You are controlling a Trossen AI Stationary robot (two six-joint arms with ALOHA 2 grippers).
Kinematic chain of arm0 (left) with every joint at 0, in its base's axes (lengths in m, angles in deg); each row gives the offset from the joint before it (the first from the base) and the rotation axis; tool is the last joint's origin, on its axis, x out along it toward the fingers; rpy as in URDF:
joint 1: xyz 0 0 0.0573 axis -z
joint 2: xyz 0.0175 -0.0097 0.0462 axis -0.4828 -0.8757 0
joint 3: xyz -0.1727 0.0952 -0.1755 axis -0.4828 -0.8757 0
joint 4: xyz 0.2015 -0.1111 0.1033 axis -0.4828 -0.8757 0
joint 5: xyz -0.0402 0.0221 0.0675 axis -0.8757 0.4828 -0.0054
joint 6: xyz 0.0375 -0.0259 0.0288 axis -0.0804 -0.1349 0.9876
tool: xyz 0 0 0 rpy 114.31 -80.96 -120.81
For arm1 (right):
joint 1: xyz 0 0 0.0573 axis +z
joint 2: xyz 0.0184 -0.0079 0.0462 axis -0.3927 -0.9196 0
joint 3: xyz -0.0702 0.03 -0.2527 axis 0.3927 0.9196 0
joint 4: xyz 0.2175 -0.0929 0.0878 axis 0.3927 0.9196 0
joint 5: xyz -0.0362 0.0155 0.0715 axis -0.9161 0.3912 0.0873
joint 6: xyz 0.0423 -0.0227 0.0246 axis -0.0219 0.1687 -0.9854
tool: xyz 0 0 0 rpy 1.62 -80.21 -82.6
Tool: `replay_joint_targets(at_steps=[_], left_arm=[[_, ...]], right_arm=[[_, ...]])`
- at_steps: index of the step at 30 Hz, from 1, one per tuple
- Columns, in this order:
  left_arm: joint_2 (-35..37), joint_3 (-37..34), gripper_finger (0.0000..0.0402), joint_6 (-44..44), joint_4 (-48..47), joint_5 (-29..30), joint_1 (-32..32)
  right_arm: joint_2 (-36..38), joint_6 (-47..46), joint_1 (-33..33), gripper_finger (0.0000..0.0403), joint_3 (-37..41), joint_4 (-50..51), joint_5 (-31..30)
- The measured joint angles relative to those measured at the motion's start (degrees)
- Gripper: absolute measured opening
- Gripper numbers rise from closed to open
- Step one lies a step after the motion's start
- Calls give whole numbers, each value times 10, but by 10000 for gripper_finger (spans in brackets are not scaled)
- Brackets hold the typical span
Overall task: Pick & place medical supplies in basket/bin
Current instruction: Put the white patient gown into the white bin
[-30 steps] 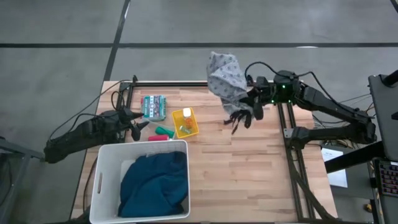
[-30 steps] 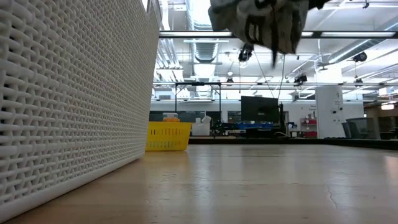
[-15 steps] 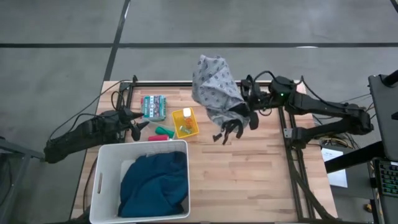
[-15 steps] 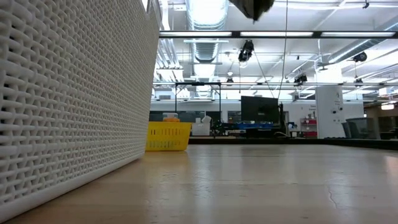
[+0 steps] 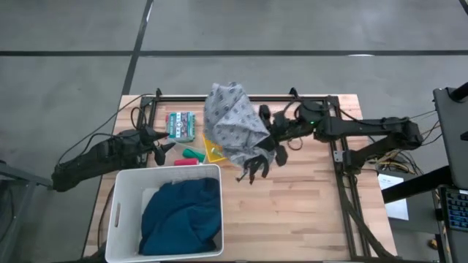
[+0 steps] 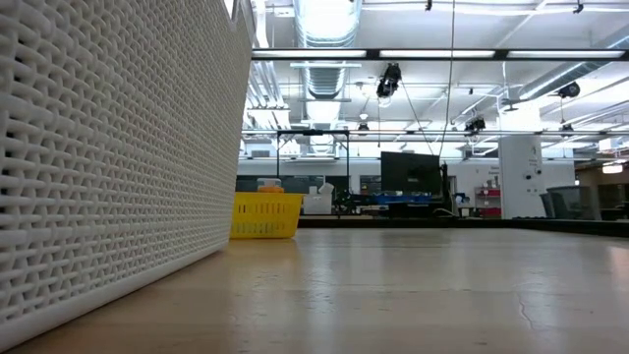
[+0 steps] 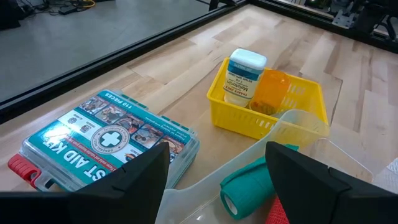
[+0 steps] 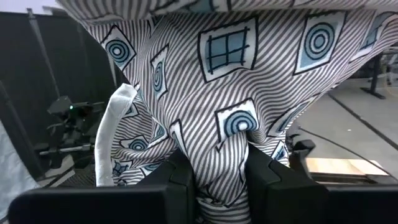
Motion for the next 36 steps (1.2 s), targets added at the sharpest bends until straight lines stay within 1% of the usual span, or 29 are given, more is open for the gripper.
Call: replay_joint_targets(at_steps=[9,16,28,36], left_arm=[[0,0,271,0,0,0,0],[0,0,271,0,0,0,0],[0,0,271,0,0,0,0],[0,0,271,0,0,0,0]], right_arm=[[-124,9,20,68,-119,8,-2],[-206,27,46,68,-191,9,0],[-303,49,75,68,-253,6,0],[-354,49,79,68,-256,8,0]])
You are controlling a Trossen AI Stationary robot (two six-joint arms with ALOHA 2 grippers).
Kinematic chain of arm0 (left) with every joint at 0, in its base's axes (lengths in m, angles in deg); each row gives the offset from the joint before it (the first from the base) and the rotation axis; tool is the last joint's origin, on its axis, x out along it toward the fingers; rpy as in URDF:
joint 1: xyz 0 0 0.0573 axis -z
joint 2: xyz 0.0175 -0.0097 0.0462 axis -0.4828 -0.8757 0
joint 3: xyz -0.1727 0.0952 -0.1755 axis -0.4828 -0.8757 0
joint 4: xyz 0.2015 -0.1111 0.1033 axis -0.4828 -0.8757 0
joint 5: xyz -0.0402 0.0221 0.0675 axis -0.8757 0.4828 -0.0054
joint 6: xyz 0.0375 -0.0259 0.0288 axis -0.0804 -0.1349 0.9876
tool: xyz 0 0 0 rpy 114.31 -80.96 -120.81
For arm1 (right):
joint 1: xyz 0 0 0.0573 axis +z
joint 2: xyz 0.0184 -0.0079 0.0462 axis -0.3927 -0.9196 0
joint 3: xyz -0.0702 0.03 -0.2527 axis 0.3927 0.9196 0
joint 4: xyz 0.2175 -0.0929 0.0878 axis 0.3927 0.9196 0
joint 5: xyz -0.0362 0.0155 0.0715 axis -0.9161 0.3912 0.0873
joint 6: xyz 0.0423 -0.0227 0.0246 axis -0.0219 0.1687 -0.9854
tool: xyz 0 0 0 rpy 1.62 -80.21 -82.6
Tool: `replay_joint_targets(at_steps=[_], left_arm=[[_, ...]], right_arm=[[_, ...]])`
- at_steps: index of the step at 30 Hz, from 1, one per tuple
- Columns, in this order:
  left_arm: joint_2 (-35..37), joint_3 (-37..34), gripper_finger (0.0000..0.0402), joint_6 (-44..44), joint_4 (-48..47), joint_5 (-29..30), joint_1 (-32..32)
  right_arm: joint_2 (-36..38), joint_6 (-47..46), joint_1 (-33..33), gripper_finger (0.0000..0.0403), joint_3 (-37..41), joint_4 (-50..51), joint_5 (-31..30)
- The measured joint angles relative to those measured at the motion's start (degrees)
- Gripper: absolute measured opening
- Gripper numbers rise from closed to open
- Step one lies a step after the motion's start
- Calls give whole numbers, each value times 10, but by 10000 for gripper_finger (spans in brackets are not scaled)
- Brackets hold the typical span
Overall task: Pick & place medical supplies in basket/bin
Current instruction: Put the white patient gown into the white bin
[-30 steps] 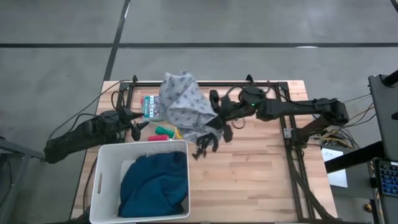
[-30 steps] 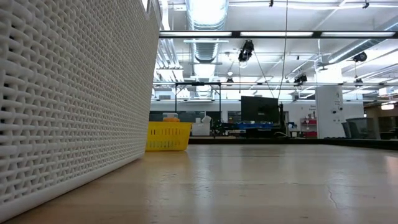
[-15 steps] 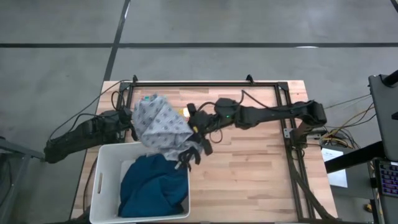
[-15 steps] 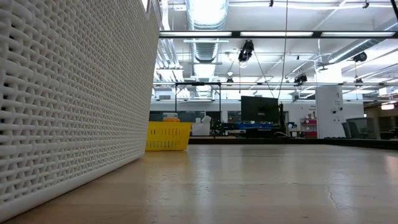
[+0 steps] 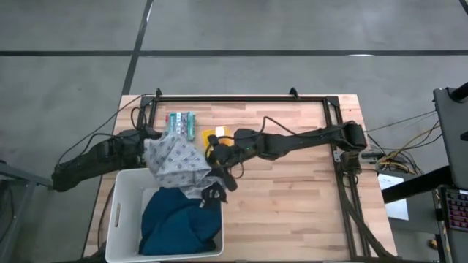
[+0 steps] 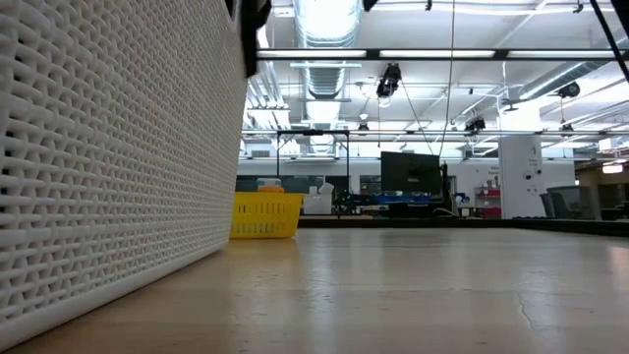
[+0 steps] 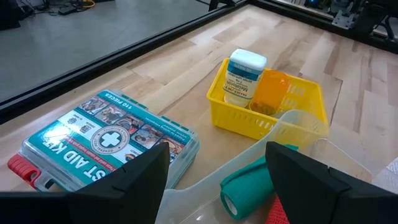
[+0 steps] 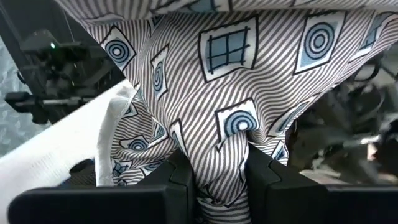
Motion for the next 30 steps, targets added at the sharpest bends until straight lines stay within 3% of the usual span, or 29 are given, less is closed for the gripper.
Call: replay_joint_targets(at_steps=[8,20,30], left_arm=[[0,0,271,0,0,0,0],[0,0,271,0,0,0,0],[0,0,271,0,0,0,0]], right_arm=[[-54,-32,0,68,-4,0,1],[-60,-39,1,72,-8,22,0],[-61,-32,2,152,-12,27,5]])
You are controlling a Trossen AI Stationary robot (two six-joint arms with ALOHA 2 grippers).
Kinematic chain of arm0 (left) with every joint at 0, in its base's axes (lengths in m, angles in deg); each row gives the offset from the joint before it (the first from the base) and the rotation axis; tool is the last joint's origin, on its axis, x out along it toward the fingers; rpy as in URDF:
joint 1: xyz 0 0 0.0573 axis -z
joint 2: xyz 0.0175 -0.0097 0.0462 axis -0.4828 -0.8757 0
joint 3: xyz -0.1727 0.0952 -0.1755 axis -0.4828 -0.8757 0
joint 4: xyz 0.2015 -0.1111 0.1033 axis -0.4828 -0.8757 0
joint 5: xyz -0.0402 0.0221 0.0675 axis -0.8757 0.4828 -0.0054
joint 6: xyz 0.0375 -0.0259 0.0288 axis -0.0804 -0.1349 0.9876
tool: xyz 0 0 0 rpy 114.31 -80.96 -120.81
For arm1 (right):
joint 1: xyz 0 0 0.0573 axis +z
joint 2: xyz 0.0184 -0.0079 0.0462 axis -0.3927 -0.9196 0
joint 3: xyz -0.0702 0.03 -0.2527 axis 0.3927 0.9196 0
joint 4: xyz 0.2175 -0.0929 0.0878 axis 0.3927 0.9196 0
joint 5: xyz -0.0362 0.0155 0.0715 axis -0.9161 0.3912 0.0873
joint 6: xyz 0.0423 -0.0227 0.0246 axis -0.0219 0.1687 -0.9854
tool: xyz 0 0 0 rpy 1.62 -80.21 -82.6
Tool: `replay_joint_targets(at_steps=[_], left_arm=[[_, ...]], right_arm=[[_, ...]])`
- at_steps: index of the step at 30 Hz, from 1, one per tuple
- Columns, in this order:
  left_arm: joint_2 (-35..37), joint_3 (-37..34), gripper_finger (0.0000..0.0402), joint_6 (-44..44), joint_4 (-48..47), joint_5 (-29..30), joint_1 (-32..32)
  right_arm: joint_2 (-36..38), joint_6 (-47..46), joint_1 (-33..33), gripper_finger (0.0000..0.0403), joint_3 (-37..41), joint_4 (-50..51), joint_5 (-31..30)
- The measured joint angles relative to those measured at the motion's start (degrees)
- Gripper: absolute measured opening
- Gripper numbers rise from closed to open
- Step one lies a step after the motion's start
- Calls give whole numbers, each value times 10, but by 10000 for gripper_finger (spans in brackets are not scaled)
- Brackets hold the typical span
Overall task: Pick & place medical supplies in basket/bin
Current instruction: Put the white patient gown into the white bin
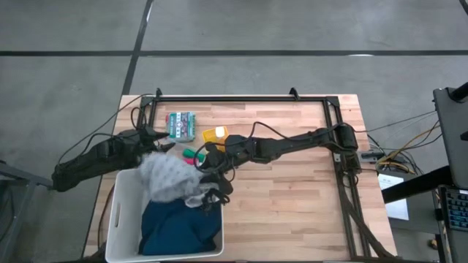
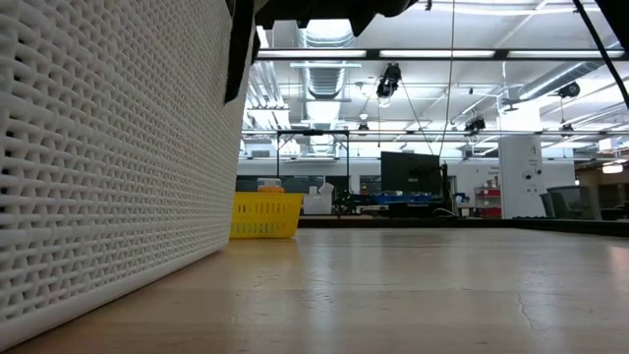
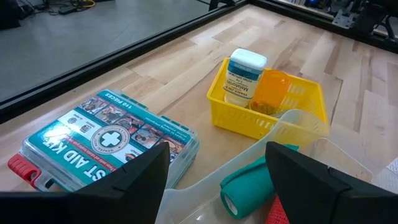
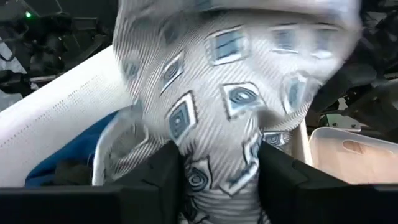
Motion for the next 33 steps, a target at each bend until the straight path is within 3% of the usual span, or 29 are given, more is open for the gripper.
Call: replay_joint_targets(at_steps=[14,24,33], left_arm=[[0,0,271,0,0,0,0],[0,0,271,0,0,0,0],[0,0,271,0,0,0,0]], right_arm=[[0,8,2,225,0,-1,2],[11,29,2,233,3,-21,-6],[90,104,2,225,5,28,-21]])
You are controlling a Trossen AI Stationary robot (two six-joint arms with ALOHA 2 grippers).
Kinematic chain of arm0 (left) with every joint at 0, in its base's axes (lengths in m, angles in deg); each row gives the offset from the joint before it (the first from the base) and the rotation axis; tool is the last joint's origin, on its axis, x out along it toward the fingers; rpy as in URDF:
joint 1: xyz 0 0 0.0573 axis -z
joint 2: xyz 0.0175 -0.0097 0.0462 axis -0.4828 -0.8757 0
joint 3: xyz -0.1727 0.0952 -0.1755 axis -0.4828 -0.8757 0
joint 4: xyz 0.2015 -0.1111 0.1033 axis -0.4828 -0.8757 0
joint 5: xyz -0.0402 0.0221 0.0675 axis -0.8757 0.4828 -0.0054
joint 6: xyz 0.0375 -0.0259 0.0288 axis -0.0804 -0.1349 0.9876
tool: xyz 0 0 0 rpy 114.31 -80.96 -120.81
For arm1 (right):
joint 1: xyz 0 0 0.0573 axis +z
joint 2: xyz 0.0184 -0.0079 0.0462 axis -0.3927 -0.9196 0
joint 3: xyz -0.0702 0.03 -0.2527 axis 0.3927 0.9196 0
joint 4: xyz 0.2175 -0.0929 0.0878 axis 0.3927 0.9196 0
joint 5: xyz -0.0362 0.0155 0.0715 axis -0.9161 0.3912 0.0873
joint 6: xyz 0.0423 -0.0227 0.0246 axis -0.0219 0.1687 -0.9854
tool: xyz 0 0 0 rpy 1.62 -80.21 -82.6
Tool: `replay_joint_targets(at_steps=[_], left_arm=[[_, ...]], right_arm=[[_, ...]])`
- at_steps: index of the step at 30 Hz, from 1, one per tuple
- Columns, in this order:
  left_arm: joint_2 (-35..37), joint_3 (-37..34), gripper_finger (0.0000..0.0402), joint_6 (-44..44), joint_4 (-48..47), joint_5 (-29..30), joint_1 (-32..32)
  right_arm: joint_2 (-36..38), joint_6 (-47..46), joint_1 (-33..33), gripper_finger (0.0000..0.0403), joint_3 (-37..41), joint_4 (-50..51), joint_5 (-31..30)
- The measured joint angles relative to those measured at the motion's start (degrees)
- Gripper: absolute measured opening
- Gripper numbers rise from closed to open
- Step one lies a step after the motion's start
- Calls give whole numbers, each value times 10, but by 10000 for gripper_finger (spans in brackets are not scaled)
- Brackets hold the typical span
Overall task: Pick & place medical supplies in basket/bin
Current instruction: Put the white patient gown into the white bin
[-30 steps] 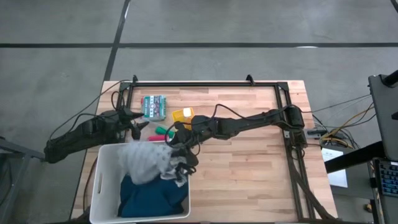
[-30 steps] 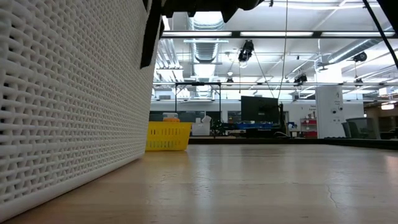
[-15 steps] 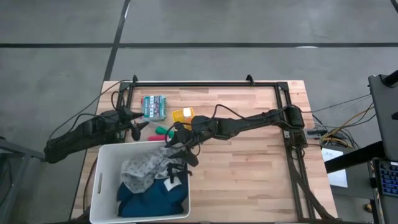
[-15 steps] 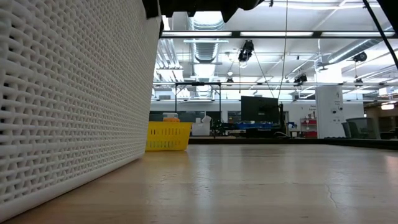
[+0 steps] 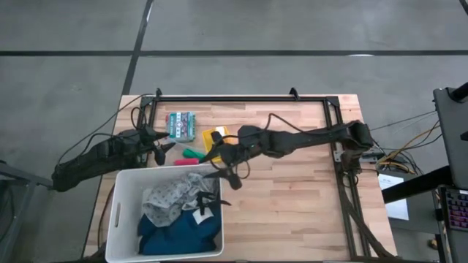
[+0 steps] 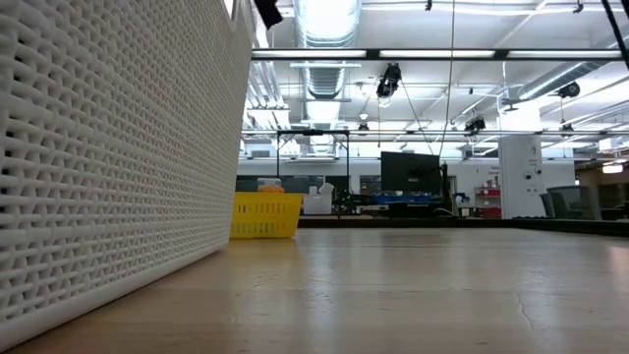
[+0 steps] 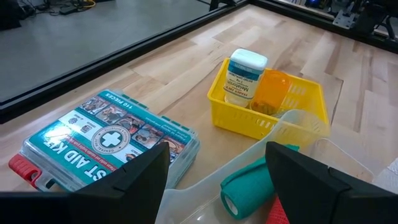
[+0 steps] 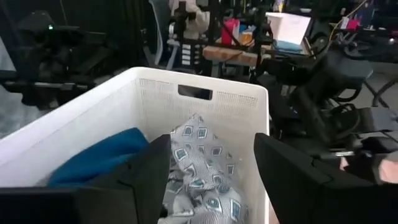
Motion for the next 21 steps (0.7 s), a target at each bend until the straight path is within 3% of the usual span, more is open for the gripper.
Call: replay_joint_targets(at_steps=[11,21], left_arm=[[0,0,271,0,0,0,0],[0,0,271,0,0,0,0]], right_arm=[[88,-7,5,214,11,242,0],[119,-20,42,214,36,337,-1]])
